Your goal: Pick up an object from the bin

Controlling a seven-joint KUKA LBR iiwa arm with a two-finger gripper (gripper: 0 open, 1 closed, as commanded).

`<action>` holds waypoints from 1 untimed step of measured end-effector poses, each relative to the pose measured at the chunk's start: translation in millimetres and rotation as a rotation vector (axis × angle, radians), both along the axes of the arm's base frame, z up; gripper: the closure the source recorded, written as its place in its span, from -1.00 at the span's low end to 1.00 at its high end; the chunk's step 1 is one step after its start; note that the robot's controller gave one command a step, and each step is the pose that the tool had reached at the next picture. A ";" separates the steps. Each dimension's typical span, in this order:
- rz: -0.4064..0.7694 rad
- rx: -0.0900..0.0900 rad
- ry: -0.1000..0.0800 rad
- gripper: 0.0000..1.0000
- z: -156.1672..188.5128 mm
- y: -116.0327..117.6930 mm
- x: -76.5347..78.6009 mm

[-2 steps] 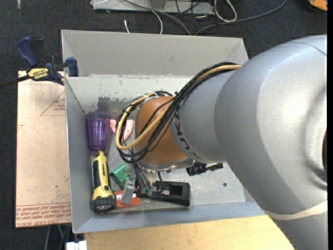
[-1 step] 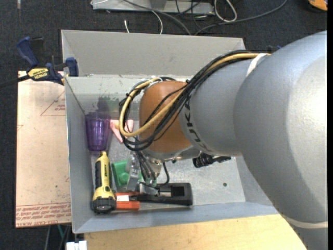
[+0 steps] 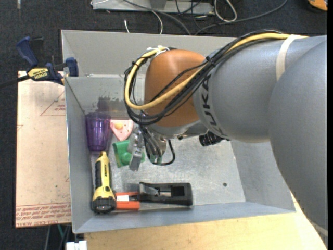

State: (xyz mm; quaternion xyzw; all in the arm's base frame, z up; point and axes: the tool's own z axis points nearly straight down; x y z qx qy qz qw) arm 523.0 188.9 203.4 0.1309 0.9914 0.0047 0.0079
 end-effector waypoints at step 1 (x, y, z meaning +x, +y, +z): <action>-0.035 -0.005 0.012 1.00 -48.6 -19.7 -4.0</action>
Offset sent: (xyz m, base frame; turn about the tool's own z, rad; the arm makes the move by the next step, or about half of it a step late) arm -0.0349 -0.0041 0.0469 0.0552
